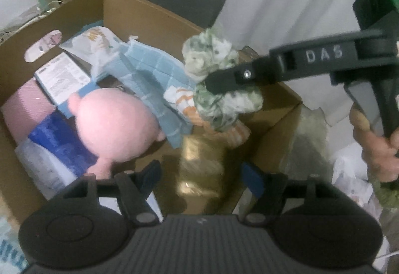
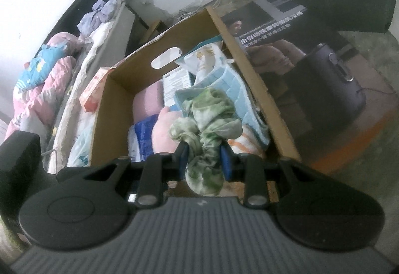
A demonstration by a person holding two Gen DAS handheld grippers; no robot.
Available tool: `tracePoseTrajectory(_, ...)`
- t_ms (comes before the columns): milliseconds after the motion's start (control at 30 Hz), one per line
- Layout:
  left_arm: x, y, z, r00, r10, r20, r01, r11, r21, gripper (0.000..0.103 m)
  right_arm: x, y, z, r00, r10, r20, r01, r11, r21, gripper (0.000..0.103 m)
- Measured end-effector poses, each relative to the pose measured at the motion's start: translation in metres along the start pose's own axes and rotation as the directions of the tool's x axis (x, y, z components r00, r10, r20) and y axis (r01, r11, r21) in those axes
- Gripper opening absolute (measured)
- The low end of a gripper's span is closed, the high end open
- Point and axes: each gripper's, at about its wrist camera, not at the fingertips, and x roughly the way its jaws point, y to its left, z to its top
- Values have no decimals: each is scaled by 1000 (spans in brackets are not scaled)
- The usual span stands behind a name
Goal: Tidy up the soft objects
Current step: 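Open both grippers to drop the scrunchie and gold packet in the box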
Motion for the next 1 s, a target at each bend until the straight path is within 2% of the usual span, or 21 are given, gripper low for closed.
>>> tracePoseTrajectory(167,-41,8,-7,997,38,64,-38,999,-4,81,6,14,-6,998,61,-25,-61,998,2,28)
tracePoseTrajectory(333,-86,22,-27,985,108,132,-105,994,-30,86,19,30,-7,995,92,-42,-92,996,1,29)
tracePoseTrajectory(433,-114,37,-42,971,168,168,-158,985,-72,89,32,39,-9,993,99,-58,-99,995,-1,29)
tracePoseTrajectory(567,-140,55,-68,943,262,204,-237,962,-136,90,49,51,-15,997,34,-75,-38,998,-50,33)
tracePoseTrajectory(633,-150,63,-82,932,285,224,-247,952,-181,90,52,55,-17,998,-4,-70,-1,997,-72,40)
tracePoseTrajectory(700,-160,67,-94,923,297,243,-246,944,-220,90,49,58,-19,999,-20,-51,16,997,-80,43)
tracePoseTrajectory(867,-179,69,-119,890,336,307,-243,922,-303,94,22,64,-23,999,-3,43,5,999,-47,57)
tracePoseTrajectory(1000,-189,61,-136,861,376,342,-263,906,-333,97,-5,79,-43,991,20,134,-12,998,-57,80)
